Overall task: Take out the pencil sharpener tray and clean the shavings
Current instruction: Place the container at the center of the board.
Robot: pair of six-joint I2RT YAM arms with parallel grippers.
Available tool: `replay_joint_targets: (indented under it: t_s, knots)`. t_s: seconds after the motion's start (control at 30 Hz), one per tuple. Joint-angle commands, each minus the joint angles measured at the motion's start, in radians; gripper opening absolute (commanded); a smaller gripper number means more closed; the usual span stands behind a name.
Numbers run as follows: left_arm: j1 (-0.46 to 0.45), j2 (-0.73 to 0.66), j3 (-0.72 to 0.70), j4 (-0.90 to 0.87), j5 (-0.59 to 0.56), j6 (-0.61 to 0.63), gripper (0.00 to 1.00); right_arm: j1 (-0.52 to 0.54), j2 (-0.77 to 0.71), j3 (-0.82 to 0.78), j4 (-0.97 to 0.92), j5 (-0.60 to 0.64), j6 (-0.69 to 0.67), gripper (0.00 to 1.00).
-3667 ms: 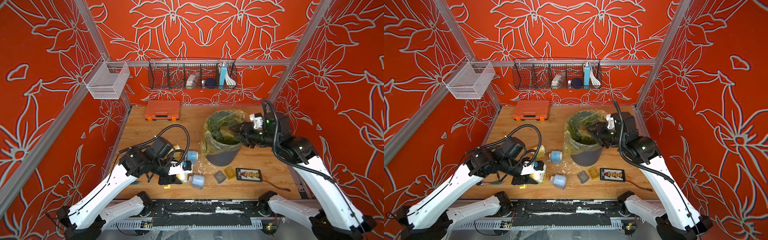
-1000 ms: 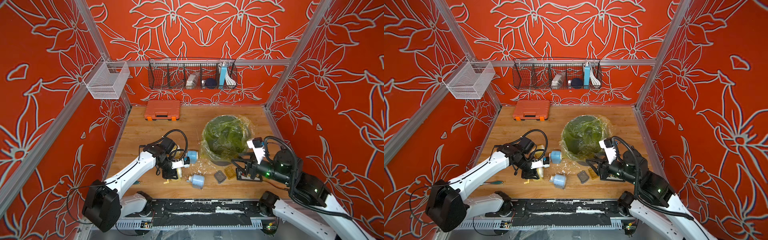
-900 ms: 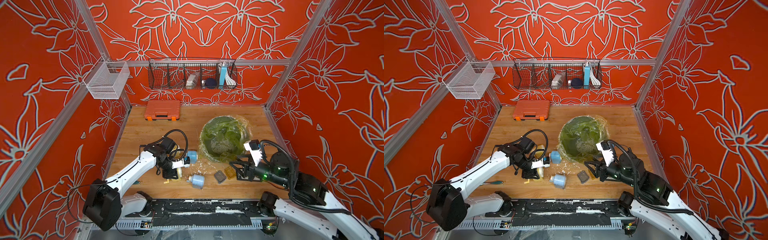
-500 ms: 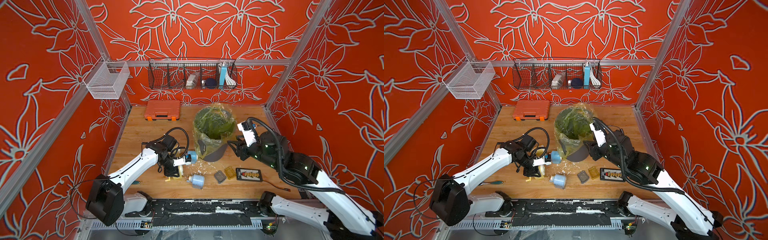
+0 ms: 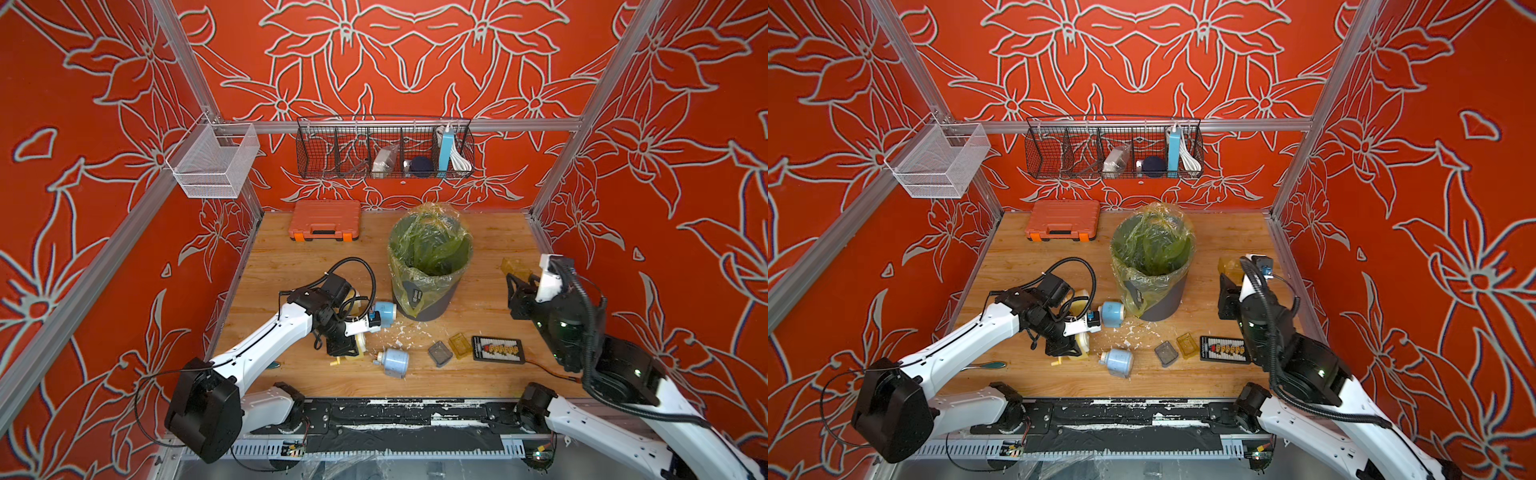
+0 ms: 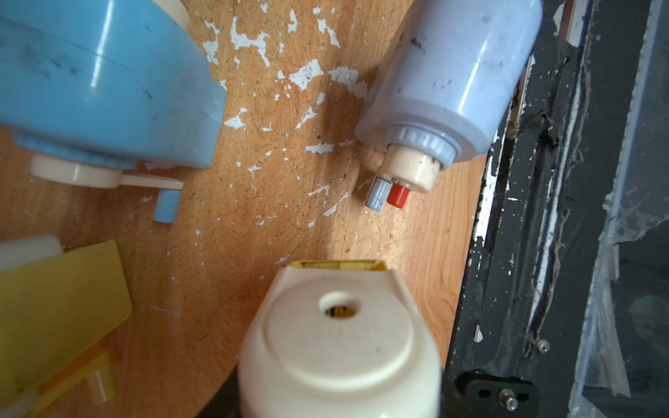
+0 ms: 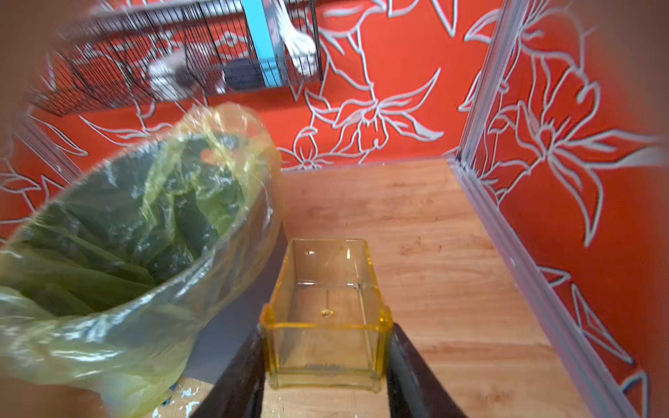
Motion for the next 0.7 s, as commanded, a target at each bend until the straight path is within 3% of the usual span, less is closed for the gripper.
replay_joint_targets:
  t_s: [0.0,0.1,0.3,0.57,0.67]
  knots:
    - [0.006,-0.027,-0.012,-0.003,0.029,-0.007,0.0,-0.071,0.06,-0.094,0.054,-0.087,0.157,0.0]
    - [0.006,-0.028,-0.02,0.003,0.025,-0.008,0.0,-0.196,0.091,-0.231,0.223,-0.257,0.214,0.0]
    - [0.006,-0.011,-0.031,0.024,0.014,-0.015,0.0,-0.282,0.18,-0.493,0.644,-0.313,0.204,0.0]
    - [0.006,0.008,-0.029,0.02,-0.001,-0.019,0.0,-0.315,0.497,-0.561,0.951,-0.405,0.235,0.0]
    - [0.006,0.025,-0.02,0.016,-0.012,-0.018,0.0,-0.332,0.604,-0.553,0.989,-0.45,0.239,0.0]
